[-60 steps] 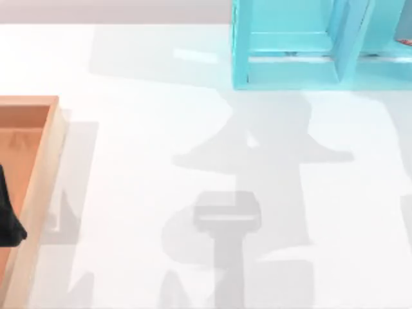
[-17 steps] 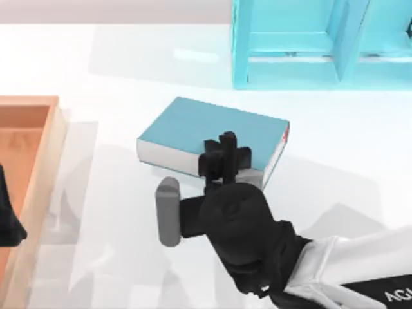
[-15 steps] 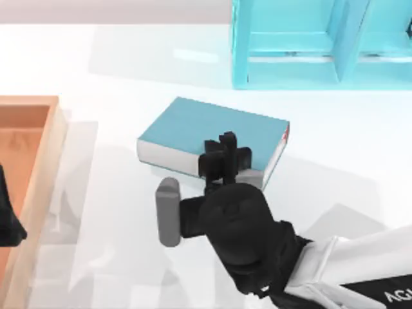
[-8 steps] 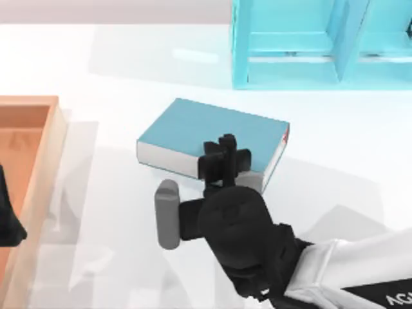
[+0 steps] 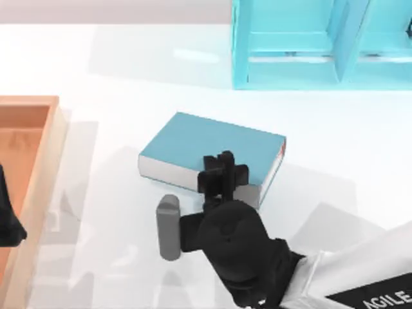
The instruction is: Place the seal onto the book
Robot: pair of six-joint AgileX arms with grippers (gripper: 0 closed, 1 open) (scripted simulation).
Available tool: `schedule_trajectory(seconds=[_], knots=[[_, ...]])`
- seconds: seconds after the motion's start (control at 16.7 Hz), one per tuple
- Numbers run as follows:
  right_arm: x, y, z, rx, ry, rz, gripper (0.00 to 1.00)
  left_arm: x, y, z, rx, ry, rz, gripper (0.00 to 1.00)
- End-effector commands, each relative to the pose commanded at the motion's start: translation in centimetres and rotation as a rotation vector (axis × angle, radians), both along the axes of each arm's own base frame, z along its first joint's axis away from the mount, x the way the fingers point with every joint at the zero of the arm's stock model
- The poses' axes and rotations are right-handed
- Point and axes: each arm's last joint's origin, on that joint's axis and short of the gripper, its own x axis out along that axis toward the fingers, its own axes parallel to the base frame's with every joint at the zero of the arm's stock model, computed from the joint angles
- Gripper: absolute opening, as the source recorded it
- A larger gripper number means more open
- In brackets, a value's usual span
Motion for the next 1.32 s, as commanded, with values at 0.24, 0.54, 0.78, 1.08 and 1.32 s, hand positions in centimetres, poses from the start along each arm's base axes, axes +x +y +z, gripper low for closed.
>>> schedule_trajectory(seconds=[0.24, 0.54, 0.78, 1.08, 1.32], knots=[[0.02, -0.04, -0.20, 0.002, 0.000, -0.001, 0.00, 0.00, 0.00, 0.00, 0.000, 0.000, 0.000, 1.00], [0.02, -0.04, -0.20, 0.002, 0.000, -0.001, 0.38, 0.00, 0.00, 0.00, 0.000, 0.000, 0.000, 1.00], [0.02, -0.04, -0.20, 0.002, 0.000, -0.001, 0.68, 0.00, 0.00, 0.00, 0.000, 0.000, 0.000, 1.00], [0.02, -0.04, -0.20, 0.002, 0.000, -0.001, 1.00, 0.00, 0.00, 0.00, 0.000, 0.000, 0.000, 1.00], [0.02, -0.04, -0.20, 0.002, 0.000, -0.001, 1.00, 0.00, 0.00, 0.00, 0.000, 0.000, 0.000, 1.00]])
